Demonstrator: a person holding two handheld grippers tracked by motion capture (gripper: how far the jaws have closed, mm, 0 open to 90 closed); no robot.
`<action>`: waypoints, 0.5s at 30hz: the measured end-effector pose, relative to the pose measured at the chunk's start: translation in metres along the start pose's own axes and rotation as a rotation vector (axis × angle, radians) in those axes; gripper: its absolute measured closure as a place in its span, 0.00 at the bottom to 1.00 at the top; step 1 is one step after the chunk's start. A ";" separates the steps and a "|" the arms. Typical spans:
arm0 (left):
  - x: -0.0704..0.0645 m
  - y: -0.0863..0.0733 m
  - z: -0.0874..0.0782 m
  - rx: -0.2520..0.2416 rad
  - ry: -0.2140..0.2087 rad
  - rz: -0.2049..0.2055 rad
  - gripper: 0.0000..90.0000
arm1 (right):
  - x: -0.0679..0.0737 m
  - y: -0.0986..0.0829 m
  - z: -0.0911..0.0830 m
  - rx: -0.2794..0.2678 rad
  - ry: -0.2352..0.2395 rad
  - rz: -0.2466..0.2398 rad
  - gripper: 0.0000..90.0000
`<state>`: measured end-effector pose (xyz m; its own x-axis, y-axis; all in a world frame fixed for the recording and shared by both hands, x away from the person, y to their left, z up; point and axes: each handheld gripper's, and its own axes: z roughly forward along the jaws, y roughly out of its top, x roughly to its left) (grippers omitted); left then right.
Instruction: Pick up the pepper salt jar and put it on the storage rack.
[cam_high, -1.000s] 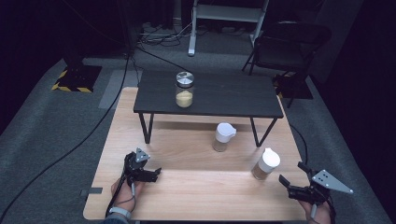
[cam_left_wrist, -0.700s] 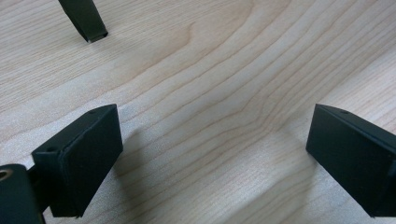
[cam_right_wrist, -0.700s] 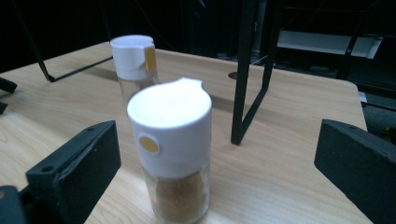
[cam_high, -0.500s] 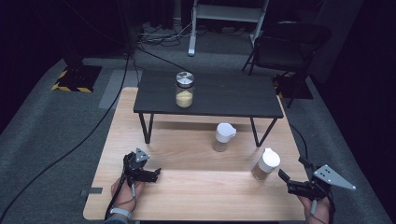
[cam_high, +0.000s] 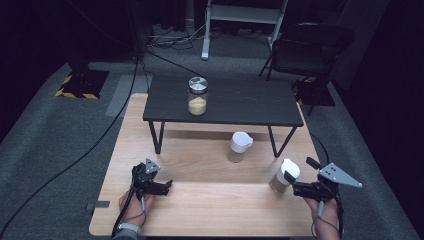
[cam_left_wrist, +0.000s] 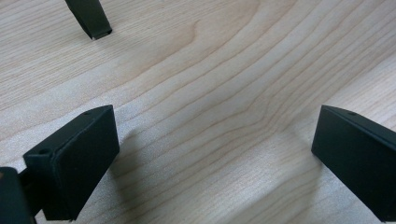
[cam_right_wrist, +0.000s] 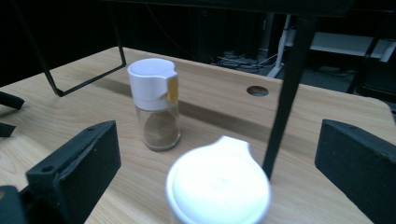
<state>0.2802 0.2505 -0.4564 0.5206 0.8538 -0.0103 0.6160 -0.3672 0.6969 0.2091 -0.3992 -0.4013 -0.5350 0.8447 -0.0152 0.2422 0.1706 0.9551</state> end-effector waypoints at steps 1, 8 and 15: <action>0.000 0.000 0.000 0.001 0.000 -0.001 0.01 | 0.002 0.002 0.003 0.004 0.004 -0.003 0.00; 0.000 0.001 0.000 0.002 0.002 -0.002 0.00 | 0.013 0.011 0.019 0.014 0.022 -0.007 0.00; 0.000 0.001 0.001 0.004 0.002 -0.006 0.00 | 0.028 0.020 0.032 0.010 0.023 -0.015 0.00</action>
<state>0.2816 0.2496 -0.4559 0.5157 0.8567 -0.0132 0.6214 -0.3633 0.6942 0.2246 -0.3563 -0.3925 -0.5571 0.8301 -0.0230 0.2419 0.1888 0.9518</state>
